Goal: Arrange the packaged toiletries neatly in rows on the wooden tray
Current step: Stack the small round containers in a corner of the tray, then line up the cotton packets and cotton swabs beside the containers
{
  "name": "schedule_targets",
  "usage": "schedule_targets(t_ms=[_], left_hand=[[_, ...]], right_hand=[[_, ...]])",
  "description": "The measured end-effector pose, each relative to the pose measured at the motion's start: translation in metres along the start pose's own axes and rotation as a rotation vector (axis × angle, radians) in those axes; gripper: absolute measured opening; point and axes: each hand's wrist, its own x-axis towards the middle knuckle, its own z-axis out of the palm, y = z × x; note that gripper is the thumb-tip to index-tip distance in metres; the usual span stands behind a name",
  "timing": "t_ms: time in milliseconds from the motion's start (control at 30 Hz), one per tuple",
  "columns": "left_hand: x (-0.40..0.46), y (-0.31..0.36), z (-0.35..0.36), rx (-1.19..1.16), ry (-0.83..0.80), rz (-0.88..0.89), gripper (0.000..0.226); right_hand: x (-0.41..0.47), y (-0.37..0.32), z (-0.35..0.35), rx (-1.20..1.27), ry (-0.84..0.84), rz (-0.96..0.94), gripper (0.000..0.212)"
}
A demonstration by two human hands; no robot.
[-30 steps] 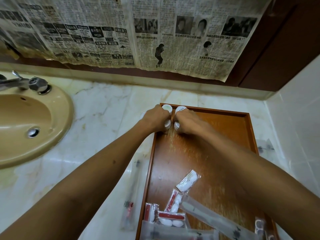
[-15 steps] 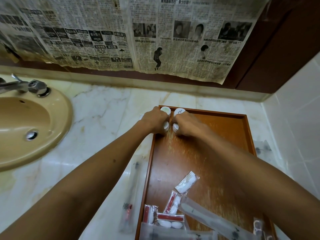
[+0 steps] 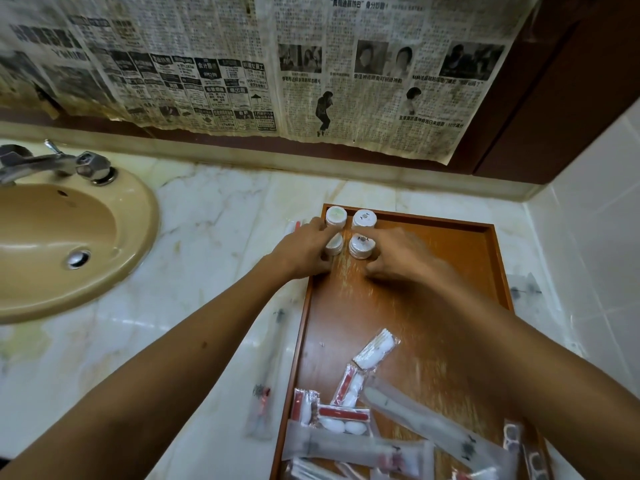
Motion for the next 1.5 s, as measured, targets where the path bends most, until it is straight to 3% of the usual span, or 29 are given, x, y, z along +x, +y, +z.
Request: schedule_targets(t_ms=[167,333,433,700,900,1033,1200,1367,1500], left_hand=[[-0.050,0.007,0.011,-0.040,0.043,-0.036,0.054],[-0.107,0.036,0.034,-0.064,0.167,-0.042,0.025],[-0.140,0.056,0.052,-0.102,0.158,-0.049,0.022],[-0.189,0.092,0.083,0.003,0.058,-0.051,0.030],[-0.192,0.106,0.080,-0.017,0.033,-0.049,0.024],[-0.190,0.114,0.084,-0.076,0.026,-0.041,0.020],[-0.188,0.115,0.089,-0.109,0.016,-0.060,0.018],[-0.186,0.114,0.089,-0.171,0.010,-0.067,0.010],[-0.184,0.117,0.084,-0.450,0.081,-0.142,0.010]], right_hand=[[-0.051,0.005,0.029,0.290,0.147,0.081,0.077],[-0.106,0.005,0.076,0.419,0.013,0.057,0.057],[-0.132,0.006,0.087,0.410,-0.022,0.035,0.050],[-0.190,-0.001,0.090,0.427,-0.081,-0.025,0.058],[-0.204,-0.007,0.086,0.344,-0.118,-0.019,0.063],[-0.210,-0.010,0.089,0.359,-0.027,-0.011,0.053],[-0.213,-0.005,0.086,0.475,-0.017,0.042,0.015],[-0.214,0.001,0.072,0.610,-0.041,0.157,0.014],[-0.220,0.006,0.061,0.826,-0.028,0.200,0.015]])
